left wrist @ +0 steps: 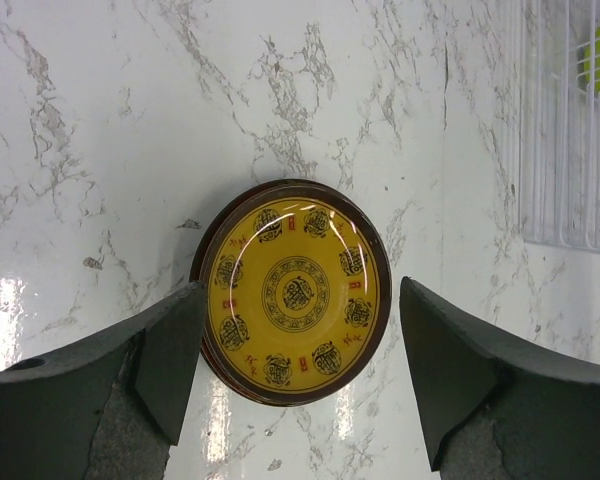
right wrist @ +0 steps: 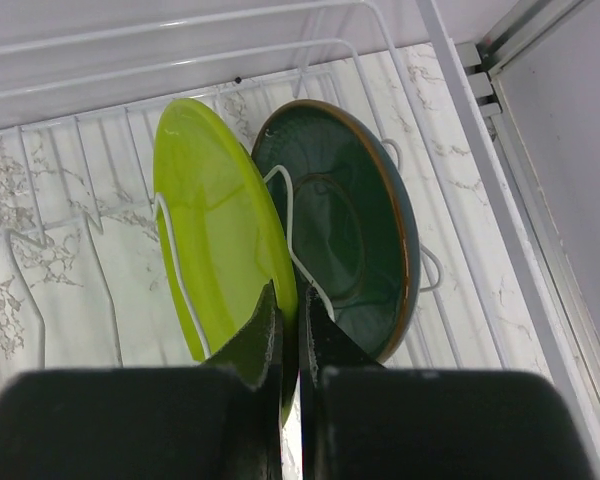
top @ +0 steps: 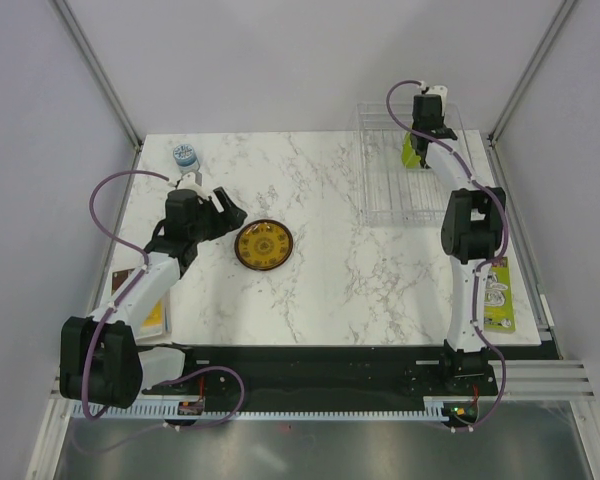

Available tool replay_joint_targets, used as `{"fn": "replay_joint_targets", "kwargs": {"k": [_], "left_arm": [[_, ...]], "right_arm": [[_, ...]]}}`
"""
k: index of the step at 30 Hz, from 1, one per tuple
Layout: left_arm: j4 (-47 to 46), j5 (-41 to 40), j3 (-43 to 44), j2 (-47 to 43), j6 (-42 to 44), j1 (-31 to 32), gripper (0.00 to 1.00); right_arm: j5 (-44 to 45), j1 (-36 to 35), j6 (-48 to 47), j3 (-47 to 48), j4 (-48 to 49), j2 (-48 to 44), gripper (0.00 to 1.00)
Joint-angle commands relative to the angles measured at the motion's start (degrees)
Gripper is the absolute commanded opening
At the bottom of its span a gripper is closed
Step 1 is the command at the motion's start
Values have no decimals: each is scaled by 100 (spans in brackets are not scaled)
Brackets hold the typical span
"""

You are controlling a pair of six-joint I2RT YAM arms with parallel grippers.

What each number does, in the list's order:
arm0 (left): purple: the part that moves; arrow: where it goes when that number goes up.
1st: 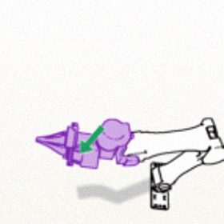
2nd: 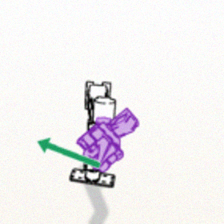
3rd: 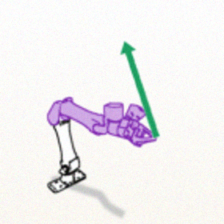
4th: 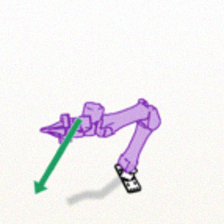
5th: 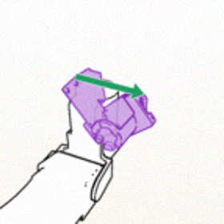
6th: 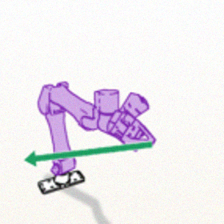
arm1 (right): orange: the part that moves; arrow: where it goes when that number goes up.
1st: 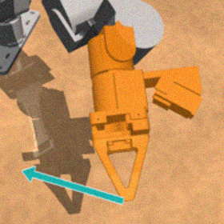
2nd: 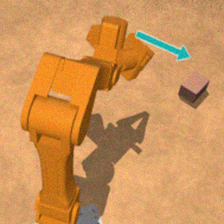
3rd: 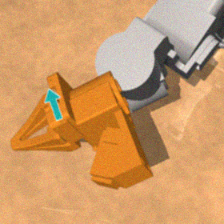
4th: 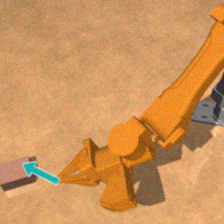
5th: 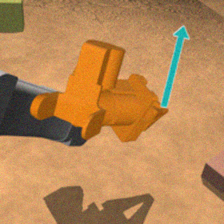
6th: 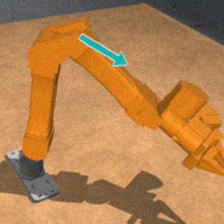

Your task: Unload the plates from the dish rack

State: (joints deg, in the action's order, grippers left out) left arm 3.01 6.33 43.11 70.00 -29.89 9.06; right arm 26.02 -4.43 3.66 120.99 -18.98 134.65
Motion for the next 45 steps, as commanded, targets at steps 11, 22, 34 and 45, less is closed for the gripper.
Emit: {"fn": "replay_joint_targets", "kwargs": {"k": [11,22,34,45], "left_arm": [[51,114,127,-179,352,52,84],[-509,1115,31,-408,72,70,84],[-1777,1942,-540,-434,-817,368,84],[-2216,1784,-1103,-320,-913,421,84]], "right_arm": [[3434,-1323,-1359,-1479,1186,-2635,0],[-568,-2431,1424,-4038,148,-5105,1],[-1890,-3600,3131,-5656,1791,-5116,0],[-2452,-4154,3738,-5894,2732,-4755,0]]}}
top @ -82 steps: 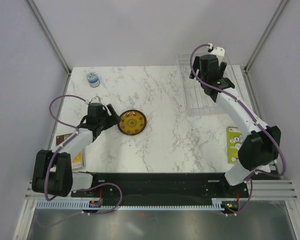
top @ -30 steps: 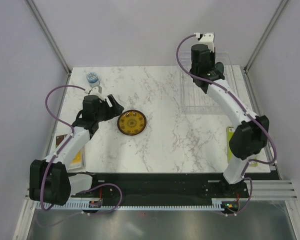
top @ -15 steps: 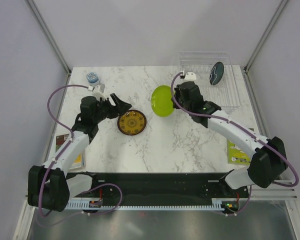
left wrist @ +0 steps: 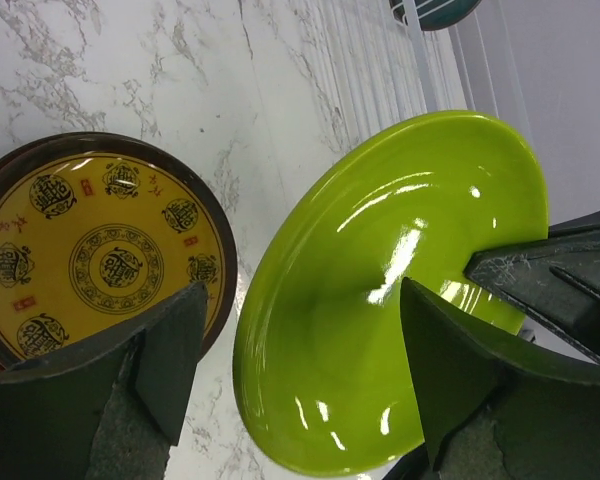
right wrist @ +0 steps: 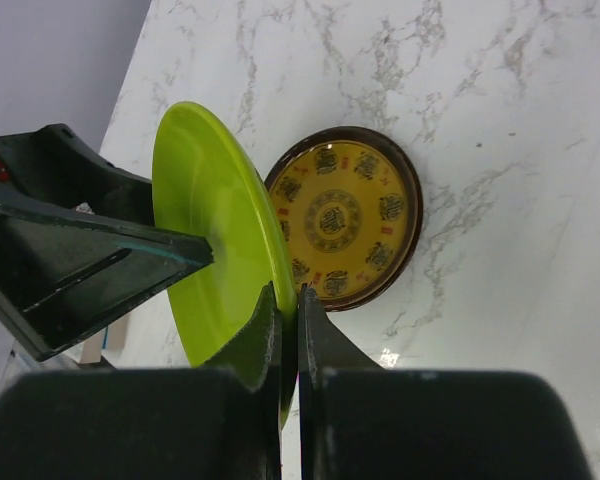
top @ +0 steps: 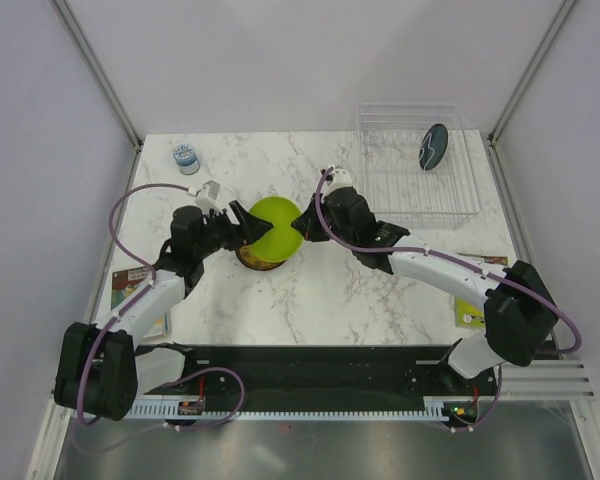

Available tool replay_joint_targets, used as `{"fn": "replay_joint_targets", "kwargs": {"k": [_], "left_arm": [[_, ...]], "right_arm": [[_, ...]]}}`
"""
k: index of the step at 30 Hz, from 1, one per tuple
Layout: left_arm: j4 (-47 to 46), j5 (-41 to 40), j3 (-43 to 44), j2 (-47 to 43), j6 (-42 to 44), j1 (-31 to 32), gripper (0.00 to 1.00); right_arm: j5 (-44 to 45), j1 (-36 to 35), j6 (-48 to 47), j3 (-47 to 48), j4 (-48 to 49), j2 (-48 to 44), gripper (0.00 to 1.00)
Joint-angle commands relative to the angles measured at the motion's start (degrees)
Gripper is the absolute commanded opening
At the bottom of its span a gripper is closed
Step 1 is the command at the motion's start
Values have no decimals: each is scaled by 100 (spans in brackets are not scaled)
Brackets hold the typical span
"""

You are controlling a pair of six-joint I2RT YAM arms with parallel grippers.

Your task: Unload the plates from the dish rack

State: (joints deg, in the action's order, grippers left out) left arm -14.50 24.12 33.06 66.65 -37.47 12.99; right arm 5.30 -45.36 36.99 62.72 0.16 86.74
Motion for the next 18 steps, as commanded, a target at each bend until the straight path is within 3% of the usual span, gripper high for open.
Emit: {"fn": "replay_joint_targets", "kwargs": {"k": [1,2,3,5,6,8,9,10,11,12,15,18], "left_arm": [[-475,-21,-115,14,-138,28,82],[-475,-65,-124,14,-120,28,80],[-501,-65,-150,6,-111,28,66],[-492,-126,-159,-12,-85,28,48],[-475,-162,-159,-29,-76,28,33],[-387,-275,-159,-99,-23,28,22],[-343,-328,-142,-135,-6,28,10],[-212,-390,-133,-152,38,28,5],[-167,-495,-116,-179,64,28,2],[-141,-539,-98,-196,91,28,2],[113,-785,-19,-197,240,28,2],[492,-1198,113,-118,381,10,2]], "right_arm": [[-424,-78,475,-93,862,45,0],[-477,-78,510,-119,932,45,0],[-495,-78,528,-137,950,27,0],[-469,-78,520,-172,933,-16,1],[-312,-78,502,-181,855,-43,2],[-39,-78,397,-164,670,-113,6],[58,-69,336,-137,478,-148,15],[285,-69,274,-76,380,-166,23],[392,-60,230,-41,275,-184,34],[489,-52,116,-6,126,-192,55],[770,19,-112,144,-295,-227,75],[1218,133,-245,250,-727,-385,78]]}}
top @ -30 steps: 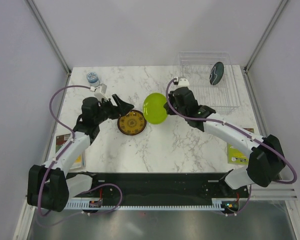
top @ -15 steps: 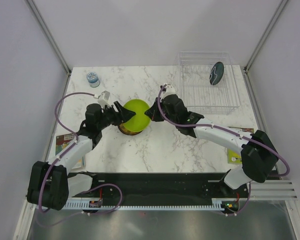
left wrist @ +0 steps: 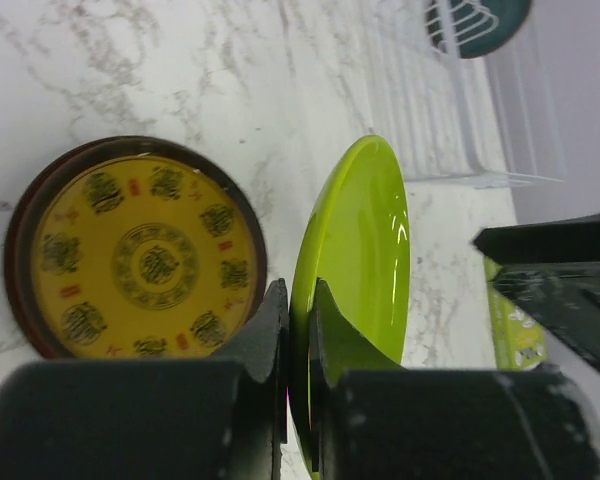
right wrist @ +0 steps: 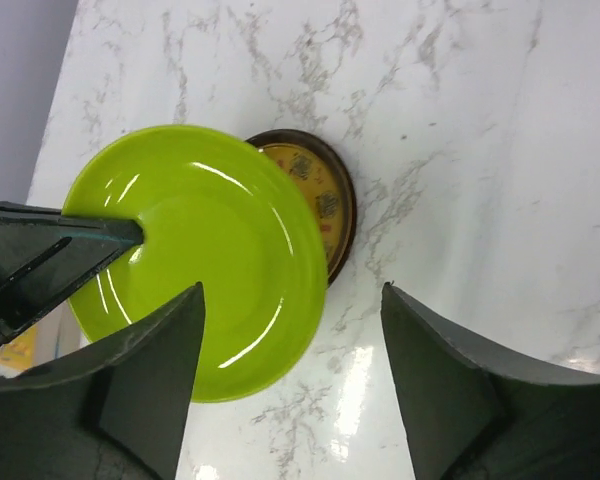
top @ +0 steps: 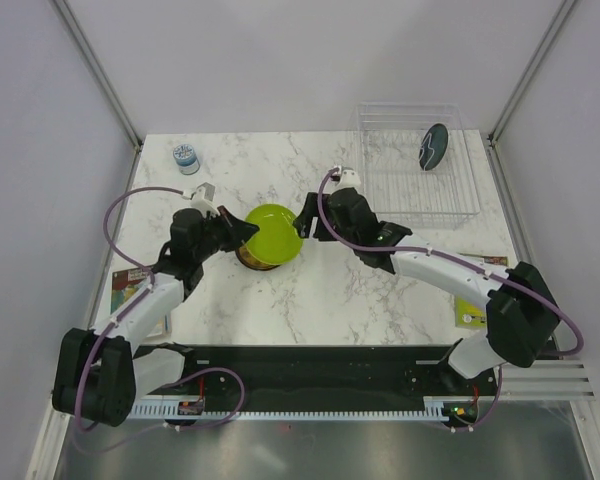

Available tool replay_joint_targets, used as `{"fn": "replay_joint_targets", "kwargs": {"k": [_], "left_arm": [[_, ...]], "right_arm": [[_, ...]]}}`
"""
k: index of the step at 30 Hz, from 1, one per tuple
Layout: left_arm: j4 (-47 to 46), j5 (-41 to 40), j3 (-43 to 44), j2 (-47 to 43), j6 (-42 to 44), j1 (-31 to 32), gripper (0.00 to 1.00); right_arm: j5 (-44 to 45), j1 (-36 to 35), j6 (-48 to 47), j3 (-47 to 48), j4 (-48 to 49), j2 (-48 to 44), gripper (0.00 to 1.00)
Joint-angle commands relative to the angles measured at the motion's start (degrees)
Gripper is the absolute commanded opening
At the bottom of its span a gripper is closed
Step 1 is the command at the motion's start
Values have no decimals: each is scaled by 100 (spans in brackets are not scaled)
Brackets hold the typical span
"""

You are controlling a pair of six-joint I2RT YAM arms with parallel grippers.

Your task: Unload the plates from the dish rack

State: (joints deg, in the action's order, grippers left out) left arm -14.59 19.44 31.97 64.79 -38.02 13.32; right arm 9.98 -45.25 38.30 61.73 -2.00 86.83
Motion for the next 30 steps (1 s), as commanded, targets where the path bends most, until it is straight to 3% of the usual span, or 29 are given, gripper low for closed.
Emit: {"fn": "replay_joint_targets", "kwargs": {"k": [1,11,14,17,21,25,29,30], "left_arm": [[518,-783,231,138,479,-31,2],[343,-1074,416,1034,401,-145,3],[150,-995,424,1315,401,-189,8],[123,-872,477,1536,392,-198,21],[114,-881,451,1720,348,-225,53],[316,-1056,503,1677,453,-233,63],[676,-1433,618,1493,541,-234,68],[825,-1530,635,1449,602,-234,79]], "right_arm": [[777,227,-446,278,-547,-455,79],[813,719,-613,-381,-819,-1317,82],[778,886,-684,-487,-881,-1440,82],[716,1088,-745,-531,-925,-1493,83],[663,1413,-912,-444,-986,-1449,84],[865,1747,-1140,-84,-1179,-1178,85],[2003,2011,-1562,628,-1600,-695,89],[2139,2142,-1641,1003,-1671,-563,89]]}}
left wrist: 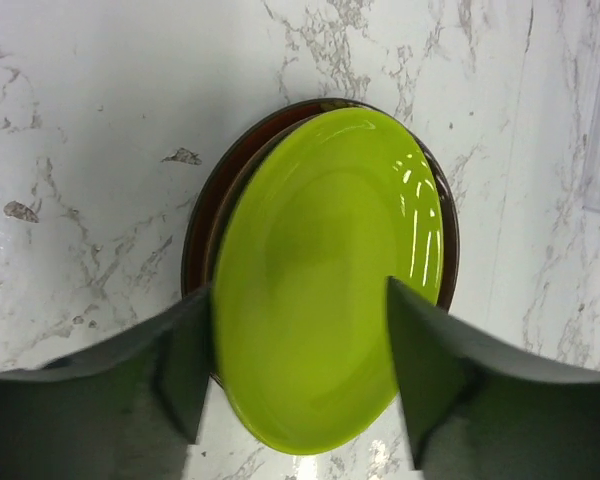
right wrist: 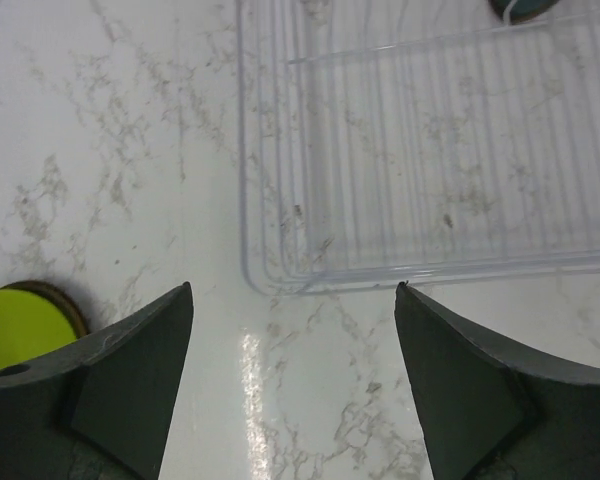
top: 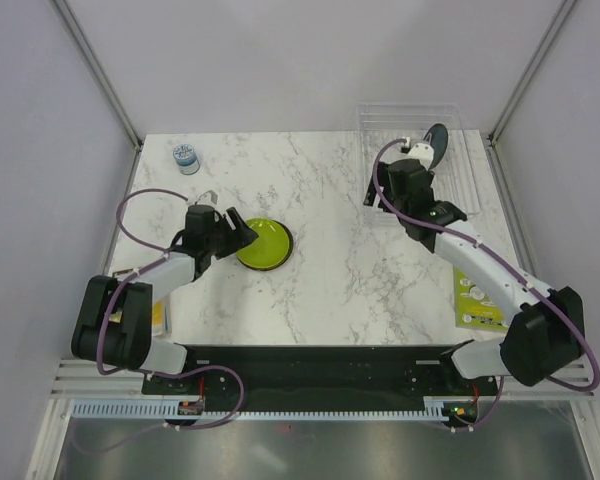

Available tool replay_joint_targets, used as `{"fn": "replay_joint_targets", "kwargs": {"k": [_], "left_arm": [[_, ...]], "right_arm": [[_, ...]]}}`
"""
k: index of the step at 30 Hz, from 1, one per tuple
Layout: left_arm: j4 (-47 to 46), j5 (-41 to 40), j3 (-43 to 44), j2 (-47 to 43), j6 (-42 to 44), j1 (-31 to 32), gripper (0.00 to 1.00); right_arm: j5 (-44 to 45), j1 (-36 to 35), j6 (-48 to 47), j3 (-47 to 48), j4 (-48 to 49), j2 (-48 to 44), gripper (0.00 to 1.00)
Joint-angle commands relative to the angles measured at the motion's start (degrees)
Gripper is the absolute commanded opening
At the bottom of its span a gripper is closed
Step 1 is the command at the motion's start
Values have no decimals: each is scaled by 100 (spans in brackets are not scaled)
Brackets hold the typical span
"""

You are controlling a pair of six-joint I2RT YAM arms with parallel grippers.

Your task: Unload the plates from the dish rack

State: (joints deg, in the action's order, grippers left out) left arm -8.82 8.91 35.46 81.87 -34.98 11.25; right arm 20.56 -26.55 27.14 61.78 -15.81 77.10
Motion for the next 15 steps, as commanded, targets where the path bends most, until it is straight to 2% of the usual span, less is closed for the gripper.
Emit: {"fn": "replay_joint_targets", "kwargs": {"k": [1,4,6,9,15], "left_arm": [[336,-695,321,-302,334,-26,80],[819,-1056,540,-347,378,-26,87],[856,-1215,637,-373,456,-17,87],[1391,-1584,830,-426,527,-17,88],[1462,-1436,927,-750,554,-17,87]], "right_arm": [[1230,325,-725,1185,-334,689,89],[1530,650,-920,1898,-431,1269,90],[1618,904,-1052,2362,-449,1552,91],[1838,1334,-1088,2951,-414,2132,92],[1531,2153,-1298,4376,-493,3765,90]]}}
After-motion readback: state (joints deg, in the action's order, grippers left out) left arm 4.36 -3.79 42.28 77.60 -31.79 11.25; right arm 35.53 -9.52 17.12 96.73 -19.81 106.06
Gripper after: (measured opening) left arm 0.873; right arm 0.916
